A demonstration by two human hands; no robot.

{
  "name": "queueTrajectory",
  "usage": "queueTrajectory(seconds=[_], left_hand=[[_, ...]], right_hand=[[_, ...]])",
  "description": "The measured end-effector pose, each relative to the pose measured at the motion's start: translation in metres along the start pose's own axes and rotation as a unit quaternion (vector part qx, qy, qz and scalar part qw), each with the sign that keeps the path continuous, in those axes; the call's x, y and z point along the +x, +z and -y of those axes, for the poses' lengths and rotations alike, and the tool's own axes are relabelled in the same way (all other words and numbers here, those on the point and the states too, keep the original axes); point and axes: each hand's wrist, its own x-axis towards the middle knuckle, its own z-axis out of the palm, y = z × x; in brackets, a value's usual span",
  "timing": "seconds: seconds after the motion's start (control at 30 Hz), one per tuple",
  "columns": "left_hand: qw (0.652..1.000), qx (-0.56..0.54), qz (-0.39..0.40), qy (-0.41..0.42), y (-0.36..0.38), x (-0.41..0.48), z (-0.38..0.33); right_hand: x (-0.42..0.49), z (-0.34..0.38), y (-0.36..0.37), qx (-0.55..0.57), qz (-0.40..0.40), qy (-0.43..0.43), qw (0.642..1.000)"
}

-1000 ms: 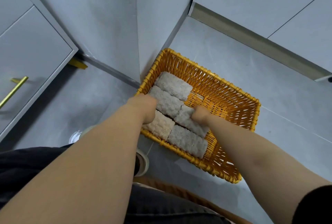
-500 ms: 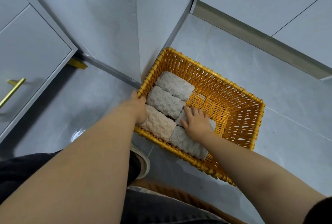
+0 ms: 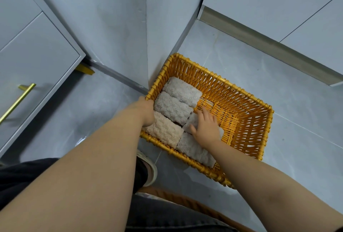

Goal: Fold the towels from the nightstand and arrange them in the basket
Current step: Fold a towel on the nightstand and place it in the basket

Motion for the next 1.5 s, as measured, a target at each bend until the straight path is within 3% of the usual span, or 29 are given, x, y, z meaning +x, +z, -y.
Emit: queueTrajectory(seconds=[0.27,0.37,0.57,0.77,1.03,1.17,1.37,1.43,1.5], left_hand=[[0.999,-0.004,-0.044,0.006,-0.035,-0.026,0.0],[0.998,0.002,-0.062,0.002,-0.062,-0.05,0.009],[0.992,0.035,-0.125,-0.004,-0.123,-0.111,0.047],[0.974,-0.004,-0.223,-0.035,-0.166,-0.17,0.097],[0.883,-0.097,-0.453,-0.074,-0.205,-0.274,0.181],[0.841,-0.155,-0.506,-0.114,-0.203,-0.302,0.223],[0.777,-0.198,-0.572,-0.172,-0.191,-0.312,0.276],[0.765,-0.223,-0.567,-0.209,-0.185,-0.311,0.293],[0.73,-0.268,-0.587,-0.223,-0.185,-0.31,0.313]], right_hand=[[0.002,0.049,-0.059,0.065,-0.134,-0.085,0.985],[0.004,0.081,-0.096,0.106,-0.176,-0.157,0.966],[-0.014,0.162,-0.164,0.156,-0.21,-0.315,0.912],[-0.025,0.237,-0.221,0.198,-0.227,-0.358,0.884],[-0.031,0.347,-0.314,0.238,-0.275,-0.399,0.842],[-0.036,0.41,-0.338,0.22,-0.269,-0.442,0.827],[-0.044,0.483,-0.344,0.266,-0.228,-0.435,0.829],[-0.045,0.505,-0.341,0.307,-0.197,-0.411,0.835],[-0.046,0.532,-0.338,0.342,-0.138,-0.396,0.841]])
